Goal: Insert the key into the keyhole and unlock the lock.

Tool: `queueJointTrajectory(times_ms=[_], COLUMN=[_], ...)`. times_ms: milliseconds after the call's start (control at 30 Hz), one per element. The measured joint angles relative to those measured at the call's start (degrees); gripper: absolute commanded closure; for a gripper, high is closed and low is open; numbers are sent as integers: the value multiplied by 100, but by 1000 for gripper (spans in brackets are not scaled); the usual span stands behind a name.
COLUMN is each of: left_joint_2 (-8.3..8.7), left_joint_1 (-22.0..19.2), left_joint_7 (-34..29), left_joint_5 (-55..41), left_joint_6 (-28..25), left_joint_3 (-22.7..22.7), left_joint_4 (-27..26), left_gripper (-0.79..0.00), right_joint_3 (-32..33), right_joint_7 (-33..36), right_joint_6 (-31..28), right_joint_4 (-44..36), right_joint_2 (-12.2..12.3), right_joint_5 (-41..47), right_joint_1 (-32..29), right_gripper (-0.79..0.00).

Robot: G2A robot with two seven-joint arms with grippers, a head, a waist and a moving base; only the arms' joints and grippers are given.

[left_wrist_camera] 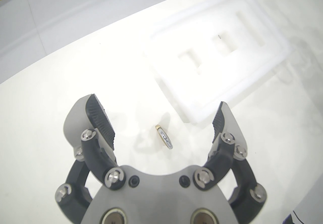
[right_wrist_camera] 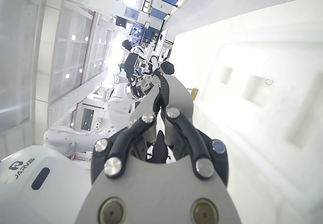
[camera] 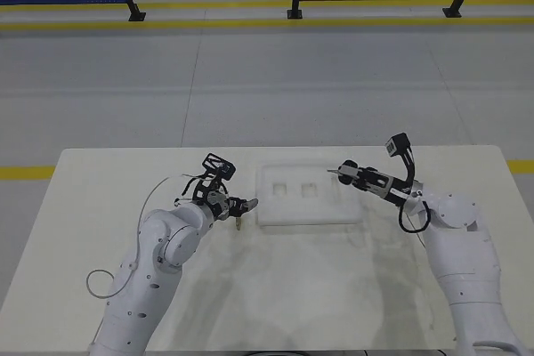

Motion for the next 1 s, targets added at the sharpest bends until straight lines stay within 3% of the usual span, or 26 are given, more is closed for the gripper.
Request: queueJointTrajectory(times_ms=[300,533,867,900,967,1000], left_joint_2=[-2,10,6,5,1,0], left_joint_1=[44,51,-96,-113,-161,-181], left_joint_7=[0,-829,-1367,-1387,-1439,-1467], left_joint_5=[-104,-403,-241,-213,-162,-151], left_joint_6=[165,823,1152,1167,1218,1239], left_joint_3=[-39,-109,255,293,369,396], left_joint_4=[43,-73,226,261,331,353], left_gripper=[-785,-785,-785,-745,-465,-382], right_joint_3=[-92,-92,-92,-92,-92,-92], right_joint_7=[60,59,59,59,59,59], right_joint_6=[-3,-3,-3,-3,-3,-3], right_joint_4=[44,43,43,43,43,43], right_joint_2=[22,22,22,22,22,22], right_joint_5=[77,76,76,76,76,76], right_joint_1=[32,31,31,31,31,31], right_gripper=[0,0,0,0,0,0])
